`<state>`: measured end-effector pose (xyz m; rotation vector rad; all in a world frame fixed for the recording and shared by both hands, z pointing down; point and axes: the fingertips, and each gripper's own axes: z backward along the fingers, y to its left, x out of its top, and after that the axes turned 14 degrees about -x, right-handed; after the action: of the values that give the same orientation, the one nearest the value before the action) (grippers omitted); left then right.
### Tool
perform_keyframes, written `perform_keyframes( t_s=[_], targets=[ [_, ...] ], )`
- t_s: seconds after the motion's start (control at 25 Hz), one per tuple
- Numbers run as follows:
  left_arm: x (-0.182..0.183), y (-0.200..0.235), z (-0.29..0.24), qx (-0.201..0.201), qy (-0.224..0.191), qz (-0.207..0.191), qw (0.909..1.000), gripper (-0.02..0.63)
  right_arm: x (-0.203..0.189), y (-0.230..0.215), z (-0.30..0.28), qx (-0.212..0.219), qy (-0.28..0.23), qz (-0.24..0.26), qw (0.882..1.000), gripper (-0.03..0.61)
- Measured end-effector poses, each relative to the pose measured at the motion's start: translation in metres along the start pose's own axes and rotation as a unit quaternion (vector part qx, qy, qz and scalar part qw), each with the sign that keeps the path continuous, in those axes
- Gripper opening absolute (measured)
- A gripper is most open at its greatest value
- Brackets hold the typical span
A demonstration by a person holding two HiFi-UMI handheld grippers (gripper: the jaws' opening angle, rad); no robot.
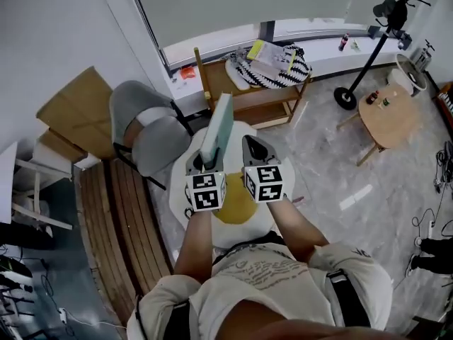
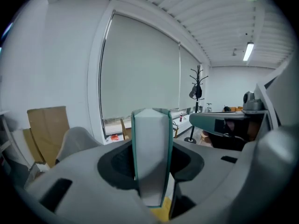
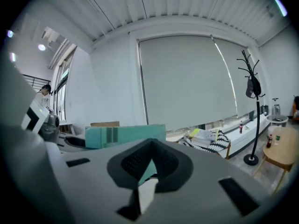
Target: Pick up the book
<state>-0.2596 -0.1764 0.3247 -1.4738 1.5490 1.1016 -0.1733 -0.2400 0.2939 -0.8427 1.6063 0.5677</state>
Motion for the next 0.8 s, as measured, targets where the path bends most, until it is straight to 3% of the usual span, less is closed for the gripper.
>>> perform_keyframes(
  t_s=[0.16,0.44,0.8],
  targets=[
    [0.041,-0.011,0.020,0.011,-0.030,-0.024,0.9992,0.172,0.037,0.006,0.016,-0.005,-0.030,0.000,1.000,0.026],
    [0.076,-0.024,0.035,0.021,-0.056,-0.038,0.9975,0.172,0.070,0.010,0.032,-0.011,-0.062,0.023,0.998,0.026],
    [0.077,-0.037,0.038,0.020,-0.061,-0.030,0.9975,0.172,0.073,0.003,0.041,-0.013,-0.063,0.018,0.998,0.026]
  ],
)
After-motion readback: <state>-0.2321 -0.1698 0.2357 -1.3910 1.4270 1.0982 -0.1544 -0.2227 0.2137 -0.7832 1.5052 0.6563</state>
